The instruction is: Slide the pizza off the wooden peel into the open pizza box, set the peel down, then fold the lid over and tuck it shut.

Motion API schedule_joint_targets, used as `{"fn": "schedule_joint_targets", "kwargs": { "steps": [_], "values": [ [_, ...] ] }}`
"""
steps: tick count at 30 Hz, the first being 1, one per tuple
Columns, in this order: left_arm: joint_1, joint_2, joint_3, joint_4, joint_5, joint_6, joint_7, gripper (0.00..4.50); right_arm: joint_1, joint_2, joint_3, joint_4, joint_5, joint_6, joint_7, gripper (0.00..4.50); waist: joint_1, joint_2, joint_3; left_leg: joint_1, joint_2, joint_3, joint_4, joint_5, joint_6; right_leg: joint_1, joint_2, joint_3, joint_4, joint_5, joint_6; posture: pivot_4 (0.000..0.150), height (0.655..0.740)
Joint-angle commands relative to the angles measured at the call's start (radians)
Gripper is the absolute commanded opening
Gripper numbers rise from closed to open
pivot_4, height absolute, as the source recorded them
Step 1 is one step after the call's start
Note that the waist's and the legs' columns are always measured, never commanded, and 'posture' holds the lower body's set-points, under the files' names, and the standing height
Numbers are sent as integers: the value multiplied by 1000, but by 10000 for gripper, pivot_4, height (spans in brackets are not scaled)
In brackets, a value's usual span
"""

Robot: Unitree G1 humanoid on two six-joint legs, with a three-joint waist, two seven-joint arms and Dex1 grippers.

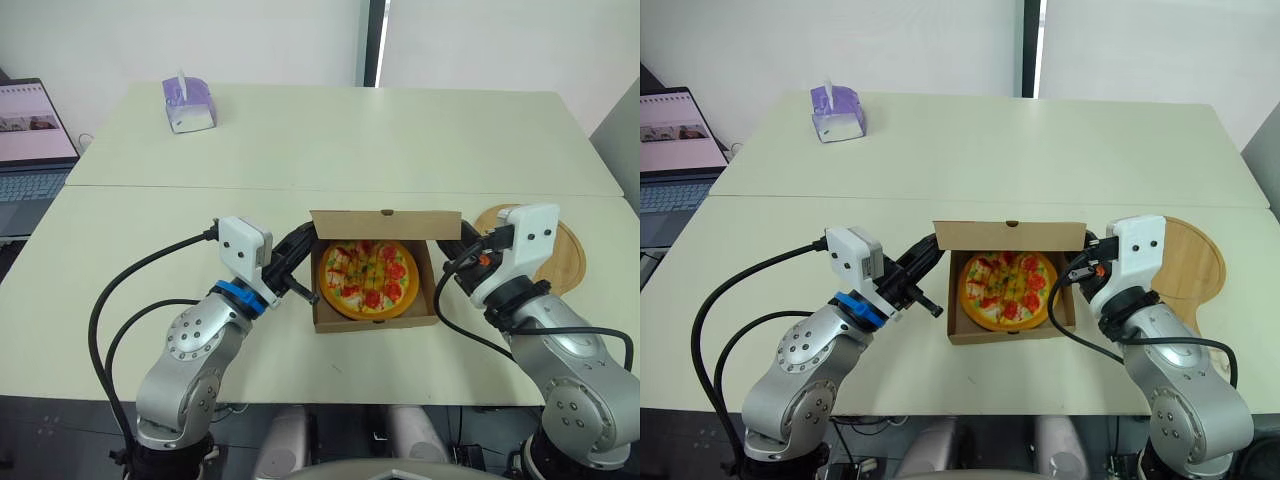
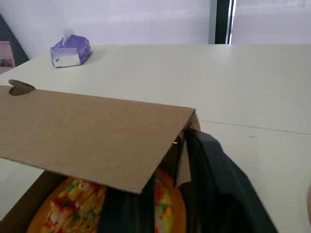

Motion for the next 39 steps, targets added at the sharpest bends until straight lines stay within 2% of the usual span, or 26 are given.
{"fn": "schedule_joint_targets", "kwargs": {
  "steps": [1,4,7,8,13,16,19,31,39],
  "values": [
    [-16,12,-9,-35,-41,-12,-39,0,0,-22,53,0,52,-7,42,22532,0,0,0,0,0,0,0,0,0,0,0,0,0,0,0,1500,7400],
    [-9,20,-4,-22,-42,-29,-46,0,5,-99,15,22,85,-15,107,33079,0,0,0,0,0,0,0,0,0,0,0,0,0,0,0,1500,7400],
    [10,23,-8,-14,-32,-52,-56,0,45,-264,-72,54,147,-41,261,43329,2,-1,0,0,-1,0,0,0,0,0,0,0,-1,0,0,1500,7400],
    [16,25,-8,-12,-30,-59,-60,0,55,-327,-102,74,160,-64,318,44770,2,-1,0,0,-1,0,0,0,0,1,0,0,-1,0,1,1500,7400],
    [35,33,-10,10,-16,-97,-78,0,111,-596,-202,227,198,-172,579,44770,8,-2,1,-1,-1,1,0,-1,1,1,0,0,-2,-1,1,1500,7400],
    [37,40,-12,24,1,-119,-84,0,104,-666,-193,350,143,-282,628,44770,9,-4,2,-1,-1,1,-1,-1,2,2,0,0,-2,-4,6,1500,7400],
    [38,45,-8,33,2,-131,-87,5495,39,-673,-172,473,88,-382,617,45000,8,-4,3,-1,-1,3,-1,-1,2,3,0,1,-2,-5,8,1500,7400],
    [84,91,32,48,3,-174,-125,44520,-288,-640,-24,892,-126,-672,574,45000,8,-4,3,-1,0,2,-1,-1,1,1,-1,1,-2,-2,2,1500,7400],
    [44,112,102,63,-44,-130,-110,44520,-377,-603,-16,923,-116,-626,541,45000,12,-3,3,-2,-1,2,-1,-1,1,0,-3,1,-2,-1,2,1500,7400]
  ]
}}
